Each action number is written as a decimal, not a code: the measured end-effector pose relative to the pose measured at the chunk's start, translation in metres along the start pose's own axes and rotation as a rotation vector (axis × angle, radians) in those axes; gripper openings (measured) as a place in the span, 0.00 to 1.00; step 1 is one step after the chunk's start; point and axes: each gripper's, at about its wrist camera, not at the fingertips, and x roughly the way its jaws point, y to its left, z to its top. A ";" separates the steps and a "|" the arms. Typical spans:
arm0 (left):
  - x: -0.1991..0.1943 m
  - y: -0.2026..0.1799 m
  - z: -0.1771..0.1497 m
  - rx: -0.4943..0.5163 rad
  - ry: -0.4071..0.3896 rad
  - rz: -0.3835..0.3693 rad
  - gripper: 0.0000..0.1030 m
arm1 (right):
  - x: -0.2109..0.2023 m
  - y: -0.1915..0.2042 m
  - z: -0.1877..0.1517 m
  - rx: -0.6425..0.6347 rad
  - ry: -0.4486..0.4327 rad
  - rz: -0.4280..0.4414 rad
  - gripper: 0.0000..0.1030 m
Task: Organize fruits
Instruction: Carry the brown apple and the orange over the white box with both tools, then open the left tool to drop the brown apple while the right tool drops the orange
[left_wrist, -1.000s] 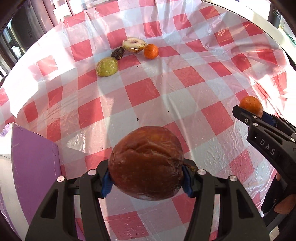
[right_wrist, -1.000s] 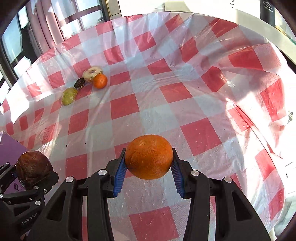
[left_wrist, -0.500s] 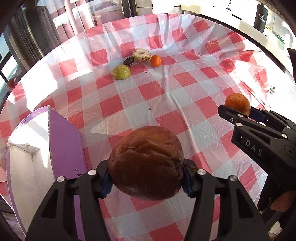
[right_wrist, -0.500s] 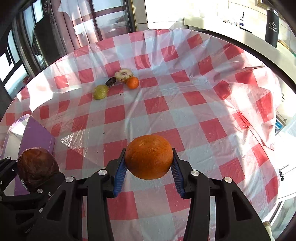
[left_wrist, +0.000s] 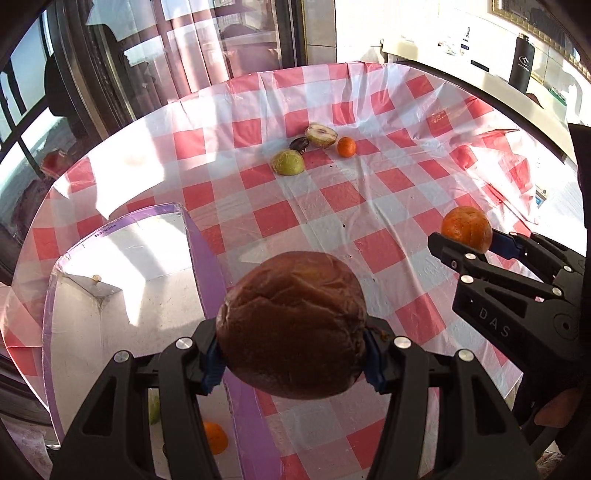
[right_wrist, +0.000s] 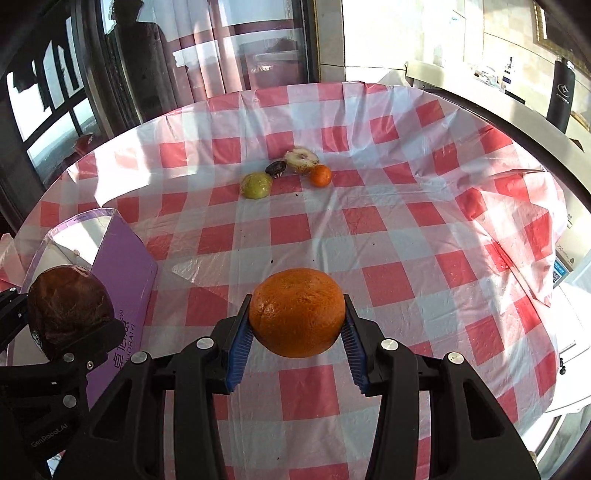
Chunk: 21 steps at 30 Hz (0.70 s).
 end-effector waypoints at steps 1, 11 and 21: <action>-0.003 0.008 -0.002 -0.012 -0.005 0.007 0.56 | -0.001 0.009 0.000 -0.014 -0.003 0.010 0.43; -0.021 0.099 -0.038 -0.136 -0.018 0.083 0.56 | -0.012 0.115 -0.001 -0.224 -0.046 0.145 0.43; -0.005 0.188 -0.088 -0.304 0.090 0.195 0.56 | -0.007 0.206 -0.015 -0.520 -0.015 0.300 0.44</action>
